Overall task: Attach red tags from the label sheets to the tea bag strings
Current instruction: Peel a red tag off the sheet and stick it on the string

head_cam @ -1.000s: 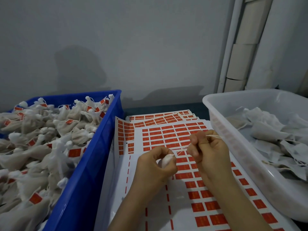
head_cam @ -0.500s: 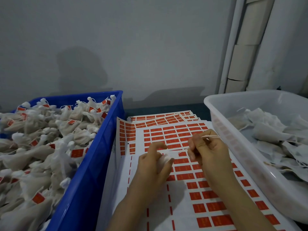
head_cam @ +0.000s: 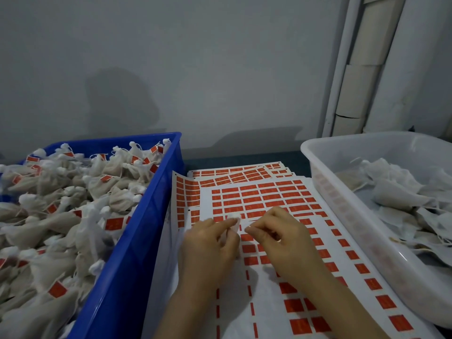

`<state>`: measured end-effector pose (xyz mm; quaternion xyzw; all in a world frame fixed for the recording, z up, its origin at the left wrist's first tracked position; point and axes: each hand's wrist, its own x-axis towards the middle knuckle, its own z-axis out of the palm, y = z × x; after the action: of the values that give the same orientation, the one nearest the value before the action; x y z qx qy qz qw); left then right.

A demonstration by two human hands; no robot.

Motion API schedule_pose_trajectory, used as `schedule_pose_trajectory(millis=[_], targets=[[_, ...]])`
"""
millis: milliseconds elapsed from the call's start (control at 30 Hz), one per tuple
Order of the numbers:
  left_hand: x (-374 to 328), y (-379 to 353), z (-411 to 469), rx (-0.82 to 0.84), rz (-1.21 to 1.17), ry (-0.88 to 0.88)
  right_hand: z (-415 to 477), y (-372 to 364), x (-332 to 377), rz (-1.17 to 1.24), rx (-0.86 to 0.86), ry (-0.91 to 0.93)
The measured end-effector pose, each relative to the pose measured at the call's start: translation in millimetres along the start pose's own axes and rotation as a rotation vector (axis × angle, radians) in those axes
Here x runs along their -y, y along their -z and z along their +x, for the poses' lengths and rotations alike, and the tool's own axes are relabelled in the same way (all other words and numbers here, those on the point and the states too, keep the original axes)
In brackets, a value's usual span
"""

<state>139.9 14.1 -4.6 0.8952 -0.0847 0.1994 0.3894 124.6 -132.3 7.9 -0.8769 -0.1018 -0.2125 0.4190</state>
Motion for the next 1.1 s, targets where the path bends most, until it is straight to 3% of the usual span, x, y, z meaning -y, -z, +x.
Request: schedule_pose_trajectory(millis=[67,167,267,400,467,533,633,700,967,1100], targets=[[-7,-2,1,0.177,-0.297,0.300,-2,-1,2,0.008,0.028,0.089],[-14,3,11,0.309,-0.699,0.741,-4,-1,4,0.043,0.063,0.213],[-10,9,13,0.303,-1.101,0.890,-7,-3,4,0.087,0.186,0.226],[-9,8,11,0.273,-1.156,0.951,-7,-5,0,0.092,0.265,0.179],[-10,10,13,0.261,-1.089,0.929,-6,-4,0,0.083,0.222,0.154],[-11,12,13,0.251,-0.851,0.833,-5,-2,-1,0.088,0.187,0.113],[-13,12,10,0.247,-0.429,0.601,-3,0,-3,0.076,0.176,0.074],[-11,11,6,0.283,-0.288,0.438,-3,-1,-5,0.004,0.178,0.090],[5,9,4,0.409,-0.025,0.035,-7,-8,-15,-0.226,0.261,0.256],[5,4,4,0.225,0.018,-0.062,-6,-13,-17,-0.145,0.286,0.211]])
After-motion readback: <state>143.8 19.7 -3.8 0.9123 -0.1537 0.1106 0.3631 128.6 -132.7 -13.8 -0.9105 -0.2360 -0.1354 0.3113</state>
